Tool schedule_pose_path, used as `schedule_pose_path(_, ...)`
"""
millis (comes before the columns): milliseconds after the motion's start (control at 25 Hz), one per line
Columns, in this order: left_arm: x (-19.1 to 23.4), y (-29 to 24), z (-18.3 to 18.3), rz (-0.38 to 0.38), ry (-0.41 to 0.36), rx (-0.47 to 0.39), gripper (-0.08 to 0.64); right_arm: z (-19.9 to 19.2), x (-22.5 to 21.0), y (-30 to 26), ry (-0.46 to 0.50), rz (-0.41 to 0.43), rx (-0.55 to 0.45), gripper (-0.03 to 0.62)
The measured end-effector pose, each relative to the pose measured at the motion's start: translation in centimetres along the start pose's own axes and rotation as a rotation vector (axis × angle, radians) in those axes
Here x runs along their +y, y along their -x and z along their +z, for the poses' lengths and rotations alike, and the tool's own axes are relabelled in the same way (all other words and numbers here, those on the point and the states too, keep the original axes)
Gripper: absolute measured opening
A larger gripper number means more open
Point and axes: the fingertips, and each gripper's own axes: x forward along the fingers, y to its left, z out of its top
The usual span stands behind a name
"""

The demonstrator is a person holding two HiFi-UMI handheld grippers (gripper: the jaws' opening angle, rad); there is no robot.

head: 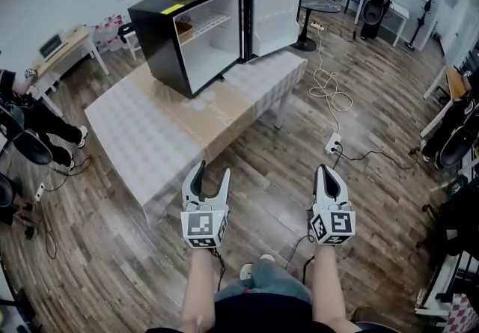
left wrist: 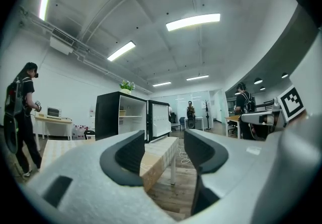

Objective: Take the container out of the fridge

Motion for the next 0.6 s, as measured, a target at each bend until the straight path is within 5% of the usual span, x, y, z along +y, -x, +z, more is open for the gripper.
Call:
schedule_pose_path(360, 1.3, -4.4, 0.9, 0.016, 0.005, -0.047, 0.3, 0.3, -1.9, -4.2, -0.005, 0.002, -0.024, 0.008)
schedule_pose_path(600, 3.6, -10.2, 0.9, 0.056, -0.005, -0.069, 0.321, -0.4, -3.6, -11.9, -0.02, 0.045, -0.052, 0.008)
